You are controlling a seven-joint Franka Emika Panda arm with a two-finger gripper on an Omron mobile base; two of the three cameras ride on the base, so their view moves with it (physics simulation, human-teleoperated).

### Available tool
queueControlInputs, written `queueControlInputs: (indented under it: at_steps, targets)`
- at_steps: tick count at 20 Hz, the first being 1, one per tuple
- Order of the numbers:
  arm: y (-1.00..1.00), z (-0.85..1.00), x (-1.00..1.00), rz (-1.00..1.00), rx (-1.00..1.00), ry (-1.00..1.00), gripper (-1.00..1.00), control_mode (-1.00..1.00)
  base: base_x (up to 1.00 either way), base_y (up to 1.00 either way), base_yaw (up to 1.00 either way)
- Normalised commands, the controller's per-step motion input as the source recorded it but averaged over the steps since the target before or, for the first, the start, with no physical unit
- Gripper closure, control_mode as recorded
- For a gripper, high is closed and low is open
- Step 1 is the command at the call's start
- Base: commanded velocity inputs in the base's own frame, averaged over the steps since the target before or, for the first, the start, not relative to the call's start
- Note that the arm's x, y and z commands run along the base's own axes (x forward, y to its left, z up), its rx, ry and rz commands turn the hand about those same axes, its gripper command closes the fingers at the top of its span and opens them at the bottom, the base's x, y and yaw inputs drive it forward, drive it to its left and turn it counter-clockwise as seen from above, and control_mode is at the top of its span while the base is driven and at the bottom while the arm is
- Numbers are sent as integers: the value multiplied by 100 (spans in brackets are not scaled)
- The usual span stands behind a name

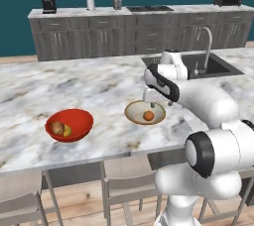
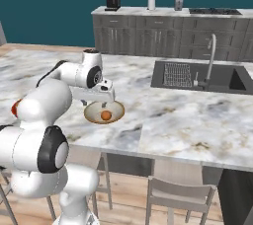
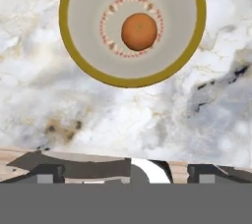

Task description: Take the fruits from the plate on the dining counter and place two fruits in each bowl.

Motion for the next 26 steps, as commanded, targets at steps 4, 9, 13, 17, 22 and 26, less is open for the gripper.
queueControlInputs:
  at_steps: [4, 9, 13, 17, 22, 26]
  targets:
    - [0, 56, -94, 0, 0, -11, -100, -100, 0, 0, 0]
    - [0, 26, -80, 0, 0, -6, -100, -100, 0, 0, 0]
    - [0, 15, -28, 0, 0, -1, -100, -100, 0, 0, 0]
    - [0, 1, -5, 0, 0, -3, -100, -100, 0, 0, 0]
    - [0, 3, -1, 0, 0, 0, -100, -100, 0, 0, 0]
    - [0, 0, 0, 0, 0, 0, -100, 100, -34, 4, 0]
